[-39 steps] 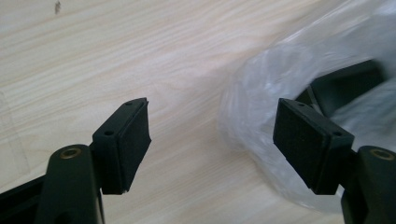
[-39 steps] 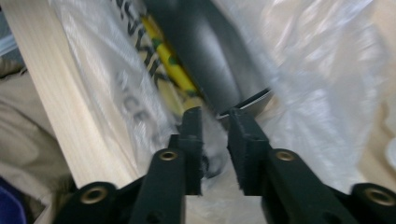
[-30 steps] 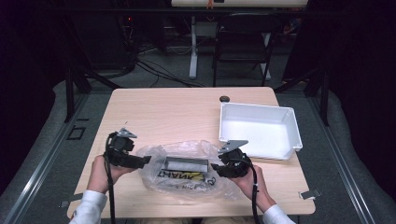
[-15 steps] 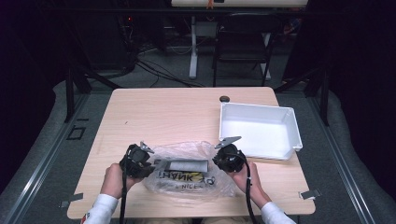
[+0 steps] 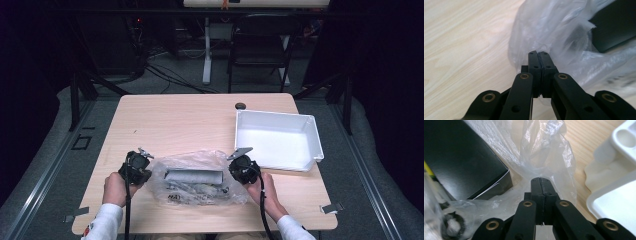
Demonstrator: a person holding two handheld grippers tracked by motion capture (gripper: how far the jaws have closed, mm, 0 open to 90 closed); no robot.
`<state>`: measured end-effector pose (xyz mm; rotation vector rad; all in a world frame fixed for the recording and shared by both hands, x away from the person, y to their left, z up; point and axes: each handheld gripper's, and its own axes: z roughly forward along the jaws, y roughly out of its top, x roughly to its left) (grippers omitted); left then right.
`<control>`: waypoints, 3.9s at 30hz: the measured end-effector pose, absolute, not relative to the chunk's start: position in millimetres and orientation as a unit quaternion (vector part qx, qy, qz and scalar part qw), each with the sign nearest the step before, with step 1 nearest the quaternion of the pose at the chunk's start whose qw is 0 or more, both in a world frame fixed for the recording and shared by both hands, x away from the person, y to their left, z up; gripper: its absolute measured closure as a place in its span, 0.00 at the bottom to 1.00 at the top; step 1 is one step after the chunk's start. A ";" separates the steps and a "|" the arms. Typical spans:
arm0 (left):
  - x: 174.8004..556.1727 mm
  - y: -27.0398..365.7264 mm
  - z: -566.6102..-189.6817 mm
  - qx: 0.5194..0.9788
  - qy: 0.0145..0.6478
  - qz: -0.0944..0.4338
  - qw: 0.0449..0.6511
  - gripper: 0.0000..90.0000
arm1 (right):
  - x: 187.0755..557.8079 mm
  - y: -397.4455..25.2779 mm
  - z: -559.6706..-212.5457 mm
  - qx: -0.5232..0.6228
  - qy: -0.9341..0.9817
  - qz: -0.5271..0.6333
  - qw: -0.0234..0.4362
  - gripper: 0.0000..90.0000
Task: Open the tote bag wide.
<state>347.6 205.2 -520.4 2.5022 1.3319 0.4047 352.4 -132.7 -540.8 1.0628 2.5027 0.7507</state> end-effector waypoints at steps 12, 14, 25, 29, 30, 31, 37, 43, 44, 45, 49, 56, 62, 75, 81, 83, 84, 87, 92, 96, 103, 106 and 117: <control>358.4 196.2 -542.9 0.880 0.446 0.156 0.048 0.99 | 357.5 -125.0 -555.2 0.370 0.889 0.205 0.175 1.00; 357.0 195.4 -543.5 0.883 0.441 0.153 0.041 0.99 | 356.7 -124.9 -554.1 0.368 0.893 0.193 0.174 1.00; 346.0 222.0 -515.2 0.870 0.465 0.091 0.138 0.65 | 346.8 -137.4 -533.5 0.354 0.902 0.214 0.121 0.85; 342.9 230.4 -502.2 0.861 0.472 0.075 0.174 0.47 | 341.0 -144.0 -521.1 0.354 0.896 0.243 0.114 0.78; 342.2 232.1 -498.8 0.861 0.471 0.069 0.179 0.43 | 339.8 -145.6 -518.0 0.352 0.896 0.247 0.113 0.75; 341.2 233.9 -495.6 0.861 0.469 0.068 0.187 0.41 | 338.4 -147.3 -514.7 0.348 0.896 0.254 0.109 0.72; 332.4 241.8 -473.2 0.850 0.468 0.062 0.233 0.31 | 324.6 -148.3 -498.7 0.321 0.895 0.297 0.092 0.51; 333.9 222.8 -465.9 0.834 0.463 0.108 0.280 0.24 | 314.6 -127.7 -505.2 0.289 0.912 0.282 0.067 0.42; 337.3 217.9 -469.3 0.837 0.458 0.109 0.279 0.25 | 314.0 -123.5 -508.7 0.292 0.914 0.272 0.069 0.42; 341.2 213.4 -473.5 0.838 0.457 0.113 0.278 0.24 | 313.7 -120.5 -511.9 0.291 0.916 0.266 0.070 0.44; 356.3 202.6 -493.0 0.840 0.462 0.106 0.265 0.30 | 314.4 -115.3 -519.6 0.287 0.923 0.247 0.070 0.59; 360.0 204.2 -513.7 0.843 0.462 0.086 0.263 0.82 | 315.5 -109.6 -533.2 0.285 0.929 0.222 0.078 0.91; 359.6 201.9 -521.9 0.860 0.453 0.099 0.214 1.00 | 315.6 -108.9 -539.5 0.275 0.937 0.203 0.067 1.00; 361.9 212.7 -532.1 0.867 0.456 0.151 0.136 1.00 | 303.1 -124.8 -535.6 0.255 0.946 0.199 0.023 1.00; 356.5 214.3 -532.6 0.882 0.439 0.140 0.096 1.00 | 296.6 -120.8 -538.4 0.230 0.955 0.190 0.008 1.00; 354.7 219.0 -533.7 0.882 0.442 0.127 0.101 1.00 | 298.3 -121.2 -539.9 0.231 0.956 0.180 0.008 1.00; 354.6 220.4 -533.2 0.882 0.444 0.124 0.101 1.00 | 300.1 -122.4 -541.0 0.236 0.955 0.182 0.005 1.00; 355.4 216.2 -534.8 0.883 0.439 0.134 0.094 1.00 | 304.8 -125.1 -540.5 0.251 0.950 0.185 0.005 1.00; 356.6 202.8 -540.7 0.898 0.414 0.133 0.068 1.00 | 311.6 -131.4 -542.5 0.269 0.948 0.168 0.010 1.00; 354.7 198.7 -542.7 0.904 0.403 0.138 0.042 1.00 | 312.1 -134.5 -541.7 0.259 0.951 0.166 -0.016 0.95; 355.5 209.7 -542.4 0.900 0.413 0.132 0.041 0.96 | 315.9 -155.8 -506.1 0.282 0.909 0.308 0.012 0.67; 355.9 211.0 -542.5 0.899 0.415 0.134 0.041 0.96 | 318.5 -161.5 -500.0 0.307 0.893 0.323 0.061 0.67; 364.2 209.2 -524.3 0.867 0.439 0.180 0.154 0.78 | 341.6 -148.9 -523.4 0.381 0.871 0.275 0.145 0.82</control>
